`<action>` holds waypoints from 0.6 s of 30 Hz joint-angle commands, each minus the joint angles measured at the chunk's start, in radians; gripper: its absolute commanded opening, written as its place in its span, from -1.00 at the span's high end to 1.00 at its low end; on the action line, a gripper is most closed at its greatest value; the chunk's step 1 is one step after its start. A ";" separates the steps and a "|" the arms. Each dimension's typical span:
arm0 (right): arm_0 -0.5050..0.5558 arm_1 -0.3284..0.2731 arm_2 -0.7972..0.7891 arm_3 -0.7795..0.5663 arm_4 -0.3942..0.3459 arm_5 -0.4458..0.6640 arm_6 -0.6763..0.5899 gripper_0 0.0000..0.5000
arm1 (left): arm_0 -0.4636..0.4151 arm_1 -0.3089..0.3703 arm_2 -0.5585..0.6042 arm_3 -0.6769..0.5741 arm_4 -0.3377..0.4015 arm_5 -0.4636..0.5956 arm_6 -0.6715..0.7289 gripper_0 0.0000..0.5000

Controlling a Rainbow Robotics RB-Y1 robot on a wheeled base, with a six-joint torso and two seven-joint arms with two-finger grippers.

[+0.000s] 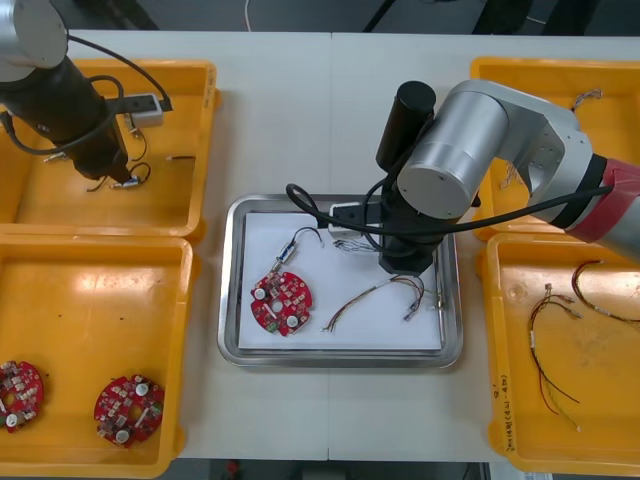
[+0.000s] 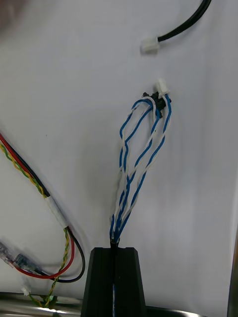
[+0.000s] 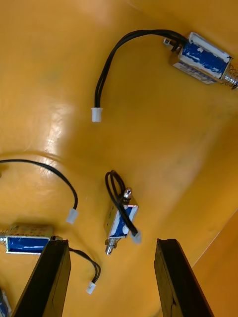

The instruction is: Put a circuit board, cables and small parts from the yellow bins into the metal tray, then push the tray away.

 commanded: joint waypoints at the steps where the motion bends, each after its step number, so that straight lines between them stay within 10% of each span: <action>1: -0.042 0.014 0.028 0.000 0.020 -0.037 0.045 1.00 | -0.060 -0.022 -0.026 -0.005 -0.010 -0.011 -0.049 -1.00; 13: -0.041 0.014 0.032 0.000 0.040 -0.054 0.046 1.00 | -0.055 -0.043 -0.082 0.008 -0.023 -0.025 -0.027 -1.00; 15: -0.042 0.014 0.035 0.000 0.040 -0.055 0.043 0.61 | -0.053 -0.043 -0.095 0.017 -0.021 -0.037 -0.027 -1.00; 17: -0.042 0.014 0.035 0.000 0.040 -0.061 0.040 -0.72 | -0.053 -0.043 -0.114 0.023 -0.023 -0.049 -0.029 -1.00; 18: -0.042 0.014 0.035 0.000 0.040 -0.063 0.039 -0.92 | -0.055 -0.043 -0.118 0.025 -0.024 -0.049 -0.027 -1.00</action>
